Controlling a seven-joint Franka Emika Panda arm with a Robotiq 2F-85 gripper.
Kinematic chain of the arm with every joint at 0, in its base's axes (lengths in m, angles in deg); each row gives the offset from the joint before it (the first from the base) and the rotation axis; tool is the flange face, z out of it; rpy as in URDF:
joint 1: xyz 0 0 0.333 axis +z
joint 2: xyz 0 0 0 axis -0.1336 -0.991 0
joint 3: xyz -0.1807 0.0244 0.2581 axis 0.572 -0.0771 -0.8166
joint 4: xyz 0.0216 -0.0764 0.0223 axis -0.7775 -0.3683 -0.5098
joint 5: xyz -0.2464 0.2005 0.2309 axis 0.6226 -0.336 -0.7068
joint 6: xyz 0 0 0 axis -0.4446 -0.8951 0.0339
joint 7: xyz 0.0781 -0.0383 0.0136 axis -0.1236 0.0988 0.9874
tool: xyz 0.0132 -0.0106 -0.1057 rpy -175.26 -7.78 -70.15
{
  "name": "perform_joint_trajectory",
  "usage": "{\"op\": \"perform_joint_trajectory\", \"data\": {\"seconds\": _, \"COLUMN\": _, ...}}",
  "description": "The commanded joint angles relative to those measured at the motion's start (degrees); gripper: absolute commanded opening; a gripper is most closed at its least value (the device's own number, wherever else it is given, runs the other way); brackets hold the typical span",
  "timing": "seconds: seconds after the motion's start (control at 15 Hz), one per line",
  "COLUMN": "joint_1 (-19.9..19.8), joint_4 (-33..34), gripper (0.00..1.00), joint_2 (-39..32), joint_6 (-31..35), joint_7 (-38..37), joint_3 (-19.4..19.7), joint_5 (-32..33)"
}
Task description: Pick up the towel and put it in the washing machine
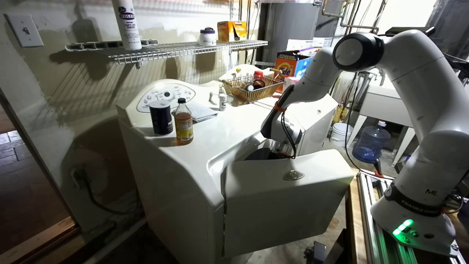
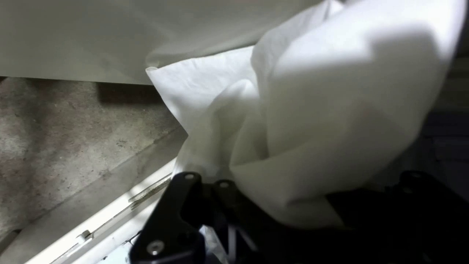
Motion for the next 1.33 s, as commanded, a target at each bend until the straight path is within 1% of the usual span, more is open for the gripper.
{"op": "perform_joint_trajectory", "data": {"seconds": 0.0, "joint_1": 1.4, "joint_4": 0.4, "gripper": 0.0, "joint_2": -0.3, "joint_6": -0.7, "joint_7": 2.2, "joint_3": 1.5, "joint_5": -3.3}}
{"op": "perform_joint_trajectory", "data": {"seconds": 0.4, "joint_1": 1.9, "joint_4": 0.5, "gripper": 0.0, "joint_2": -0.6, "joint_6": -0.8, "joint_7": 2.7, "joint_3": 2.1, "joint_5": -3.7}}
{"op": "perform_joint_trajectory", "data": {"seconds": 0.6, "joint_1": 1.3, "joint_4": 2.8, "gripper": 0.0, "joint_2": -3.8, "joint_6": 1.4, "joint_7": 6.7, "joint_3": 0.6, "joint_5": -5.4}}
{"op": "perform_joint_trajectory", "data": {"seconds": 0.73, "joint_1": 0.1, "joint_4": 4.4, "gripper": 0.0, "joint_2": -5.1, "joint_6": 1.9, "joint_7": 9.8, "joint_3": -0.7, "joint_5": -8.3}}
{"op": "perform_joint_trajectory", "data": {"seconds": 0.93, "joint_1": -0.9, "joint_4": 6.9, "gripper": 0.0, "joint_2": -7.3, "joint_6": -1.7, "joint_7": 12.1, "joint_3": -0.3, "joint_5": -13.9}}
{"op": "perform_joint_trajectory", "data": {"seconds": 1.13, "joint_1": -0.8, "joint_4": 8.5, "gripper": 0.0, "joint_2": -9.4, "joint_6": -5.5, "joint_7": 13.1, "joint_3": 1.4, "joint_5": -19.2}}
{"op": "perform_joint_trajectory", "data": {"seconds": 1.27, "joint_1": -0.9, "joint_4": 9.5, "gripper": 0.0, "joint_2": -11.0, "joint_6": -9.2, "joint_7": 16.6, "joint_3": 2.1, "joint_5": -22.2}}
